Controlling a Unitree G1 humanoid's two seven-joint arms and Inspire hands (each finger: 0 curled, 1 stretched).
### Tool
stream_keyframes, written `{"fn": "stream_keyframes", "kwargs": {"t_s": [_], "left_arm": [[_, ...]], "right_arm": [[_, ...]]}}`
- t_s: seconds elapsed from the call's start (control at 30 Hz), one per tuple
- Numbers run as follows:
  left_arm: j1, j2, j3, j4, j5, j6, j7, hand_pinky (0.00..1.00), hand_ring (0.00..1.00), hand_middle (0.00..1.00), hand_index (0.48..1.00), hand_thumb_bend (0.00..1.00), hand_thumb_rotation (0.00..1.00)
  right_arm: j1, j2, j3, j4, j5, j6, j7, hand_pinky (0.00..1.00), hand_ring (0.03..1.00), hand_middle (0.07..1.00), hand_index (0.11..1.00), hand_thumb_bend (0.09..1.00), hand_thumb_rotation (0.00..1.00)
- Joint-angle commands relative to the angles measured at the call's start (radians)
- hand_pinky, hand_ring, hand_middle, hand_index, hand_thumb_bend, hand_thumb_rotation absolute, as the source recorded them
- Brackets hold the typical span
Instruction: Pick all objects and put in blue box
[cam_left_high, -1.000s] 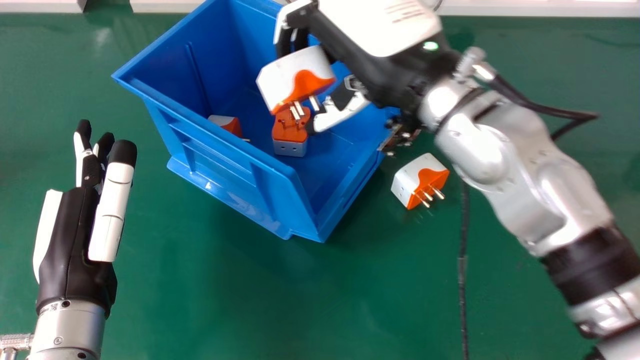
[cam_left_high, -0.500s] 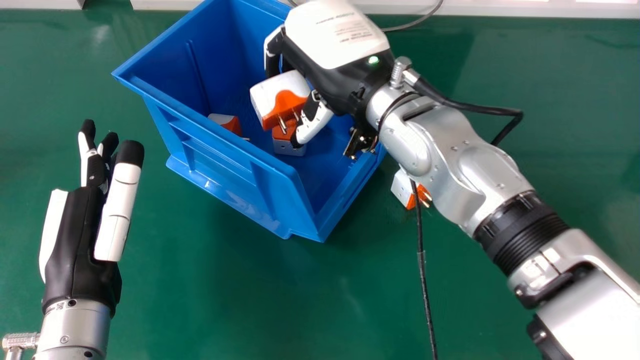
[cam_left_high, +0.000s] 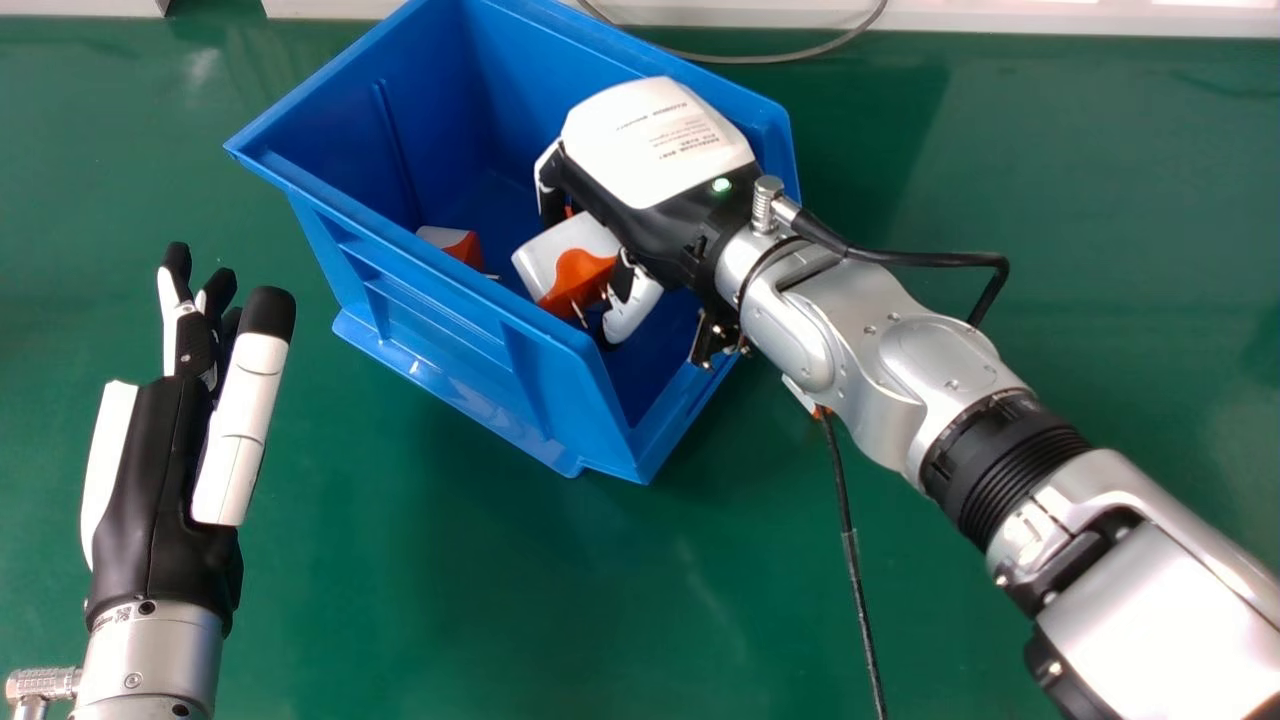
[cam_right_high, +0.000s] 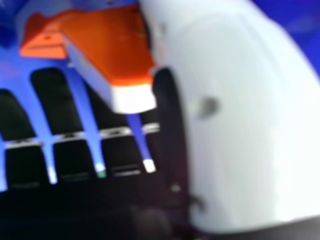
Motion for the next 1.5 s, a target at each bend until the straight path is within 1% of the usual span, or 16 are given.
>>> {"fn": "stream_keyframes", "kwargs": {"t_s": [0.0, 0.03, 0.13, 0.27, 0.43, 0.47, 0.53, 0.63, 0.77, 0.87, 1.07, 1.2, 1.3, 1.33, 1.43, 1.47], "left_arm": [[0.003, 0.003, -0.001, -0.023, 0.005, -0.004, 0.004, 0.94, 0.98, 1.00, 0.982, 0.81, 0.95], [0.003, 0.002, -0.001, -0.023, 0.005, -0.004, 0.004, 0.94, 0.98, 1.00, 0.982, 0.81, 0.95], [0.004, 0.002, 0.000, -0.022, 0.004, -0.007, 0.002, 0.94, 0.98, 1.00, 0.982, 0.82, 0.95], [0.002, 0.003, 0.000, -0.018, 0.004, -0.009, 0.001, 0.94, 0.99, 1.00, 0.983, 0.82, 0.95], [0.005, 0.002, -0.003, -0.030, 0.006, -0.006, 0.001, 0.95, 0.99, 1.00, 0.985, 0.81, 0.95], [0.005, 0.002, -0.003, -0.030, 0.006, -0.007, 0.000, 0.95, 0.99, 1.00, 0.985, 0.81, 0.95], [0.005, 0.003, -0.003, -0.028, 0.005, -0.008, 0.000, 0.95, 0.99, 1.00, 0.986, 0.81, 0.95], [0.001, 0.003, -0.002, -0.018, 0.004, -0.014, -0.002, 0.95, 0.99, 1.00, 0.986, 0.81, 0.95], [-0.002, 0.003, 0.000, -0.015, 0.002, -0.015, -0.004, 0.95, 0.99, 1.00, 0.986, 0.81, 0.95], [-0.007, 0.003, 0.003, -0.007, -0.003, -0.018, -0.006, 0.95, 0.99, 1.00, 0.986, 0.81, 0.95], [-0.015, 0.004, 0.011, -0.003, -0.016, -0.014, -0.012, 0.95, 0.99, 1.00, 0.987, 0.80, 0.95], [-0.022, 0.005, 0.017, 0.009, -0.020, -0.013, -0.014, 0.96, 0.99, 1.00, 0.987, 0.79, 0.95], [-0.024, 0.007, 0.019, 0.010, -0.022, -0.010, -0.015, 0.96, 0.99, 1.00, 0.987, 0.79, 0.95], [-0.026, 0.008, 0.020, 0.014, -0.023, -0.011, -0.015, 0.96, 0.99, 1.00, 0.987, 0.79, 0.95], [-0.029, 0.009, 0.020, 0.015, -0.022, -0.007, -0.014, 0.96, 0.99, 1.00, 0.987, 0.79, 0.95], [-0.030, 0.008, 0.019, 0.016, -0.021, -0.005, -0.013, 0.96, 0.99, 1.00, 0.987, 0.79, 0.95]], "right_arm": [[-0.040, -0.011, 0.004, -0.019, 0.005, -0.007, -0.015, 0.69, 0.845, 0.896, 0.875, 0.640, 0.33], [-0.039, -0.013, 0.008, -0.020, -0.001, -0.005, -0.022, 0.69, 0.845, 0.896, 0.875, 0.640, 0.33], [-0.029, -0.023, 0.018, -0.034, -0.012, 0.004, -0.037, 0.77, 0.917, 0.968, 0.949, 0.664, 0.47], [-0.019, -0.031, 0.021, -0.052, -0.010, 0.016, -0.035, 0.80, 0.942, 0.990, 0.967, 0.651, 0.50], [0.001, -0.057, 0.009, -0.111, 0.001, 0.025, -0.020, 0.83, 0.962, 0.999, 0.979, 0.622, 0.50], [0.008, -0.064, 0.005, -0.127, 0.005, 0.026, -0.017, 0.83, 0.963, 0.999, 0.980, 0.612, 0.47], [0.021, -0.078, -0.001, -0.158, 0.009, 0.028, -0.009, 0.83, 0.967, 1.000, 0.985, 0.565, 0.35], [0.068, -0.128, -0.017, -0.267, 0.011, 0.024, 0.006, 0.84, 0.968, 1.000, 0.986, 0.557, 0.33], [0.154, -0.208, -0.052, -0.452, 0.007, 0.024, 0.033, 0.84, 0.967, 1.000, 0.984, 0.495, 0.25], [0.272, -0.307, -0.109, -0.654, 0.013, 0.007, 0.053, 0.84, 0.962, 0.998, 0.981, 0.470, 0.25], [0.460, -0.432, -0.219, -0.914, 0.033, -0.018, 0.087, 0.84, 0.961, 0.997, 0.976, 0.430, 0.22], [0.614, -0.511, -0.326, -1.071, 0.070, -0.020, 0.128, 0.84, 0.964, 0.999, 0.985, 0.434, 0.23], [0.713, -0.540, -0.389, -1.146, 0.060, -0.010, 0.135, 0.84, 0.964, 1.000, 0.986, 0.440, 0.24], [0.751, -0.545, -0.413, -1.172, 0.060, 0.000, 0.143, 0.84, 0.964, 1.000, 0.984, 0.441, 0.33], [0.841, -0.538, -0.469, -1.220, 0.076, 0.032, 0.163, 0.84, 0.964, 1.000, 0.984, 0.441, 0.33], [0.862, -0.532, -0.482, -1.223, 0.079, 0.043, 0.168, 0.84, 0.963, 0.999, 0.983, 0.442, 0.36]]}}
